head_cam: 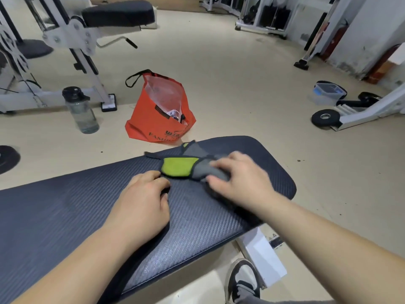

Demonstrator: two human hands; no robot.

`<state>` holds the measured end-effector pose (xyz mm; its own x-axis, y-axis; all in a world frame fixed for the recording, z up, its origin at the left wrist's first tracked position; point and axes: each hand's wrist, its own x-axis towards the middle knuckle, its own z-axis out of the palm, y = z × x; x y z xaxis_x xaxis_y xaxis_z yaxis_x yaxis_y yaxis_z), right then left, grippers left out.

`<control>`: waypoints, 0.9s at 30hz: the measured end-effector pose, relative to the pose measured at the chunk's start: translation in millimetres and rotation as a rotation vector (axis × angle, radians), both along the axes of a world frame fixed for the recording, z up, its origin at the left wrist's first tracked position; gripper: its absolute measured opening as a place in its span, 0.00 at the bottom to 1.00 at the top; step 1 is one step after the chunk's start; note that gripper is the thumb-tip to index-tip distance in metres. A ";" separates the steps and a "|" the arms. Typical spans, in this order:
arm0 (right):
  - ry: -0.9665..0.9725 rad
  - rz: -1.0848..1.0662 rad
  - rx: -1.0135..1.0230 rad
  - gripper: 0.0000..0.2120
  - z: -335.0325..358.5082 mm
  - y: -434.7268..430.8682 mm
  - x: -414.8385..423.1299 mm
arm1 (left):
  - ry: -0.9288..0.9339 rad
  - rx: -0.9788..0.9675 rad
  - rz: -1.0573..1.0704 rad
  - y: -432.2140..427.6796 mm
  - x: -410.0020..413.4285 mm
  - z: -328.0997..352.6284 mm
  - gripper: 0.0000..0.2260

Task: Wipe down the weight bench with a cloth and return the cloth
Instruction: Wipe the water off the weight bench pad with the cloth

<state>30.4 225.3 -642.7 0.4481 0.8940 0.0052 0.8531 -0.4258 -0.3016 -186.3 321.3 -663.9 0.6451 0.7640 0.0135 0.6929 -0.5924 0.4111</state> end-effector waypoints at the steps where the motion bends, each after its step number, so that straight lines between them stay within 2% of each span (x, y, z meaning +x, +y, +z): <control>1: 0.010 -0.119 0.034 0.23 -4.0 5.4 20.4 | -0.004 -0.005 0.009 1.0 -0.6 0.0 0.13; 5: -0.018 -0.496 0.065 0.22 -23.8 19.4 68.4 | -0.029 -0.019 0.025 5.0 -2.3 1.5 0.13; 9: -0.071 -0.605 0.033 0.20 -33.7 53.0 43.6 | -0.027 -0.006 0.055 15.4 -9.9 4.3 0.14; 12: -0.076 -0.418 0.031 0.21 -29.2 83.6 -2.4 | -0.006 0.006 0.096 29.7 -23.4 8.8 0.12; 18: -0.025 0.349 0.030 0.24 -16.3 92.5 -118.4 | 0.081 0.030 0.172 48.3 -58.6 11.7 0.05; 20: -0.030 0.425 0.030 0.25 -9.6 84.3 -113.4 | 0.072 0.021 0.177 50.4 -66.3 13.2 0.03; 22: -0.020 0.345 0.019 0.24 -8.6 77.9 -86.5 | 0.059 0.017 0.148 49.9 -70.0 12.5 0.03; 25: -0.003 0.027 0.022 0.22 -9.8 64.4 -42.1 | 0.051 -0.001 0.105 45.7 -72.0 11.8 0.06; 27: -0.130 -0.069 0.007 0.20 -15.3 52.0 -44.8 | 0.041 -0.004 0.089 41.7 -71.3 12.8 0.06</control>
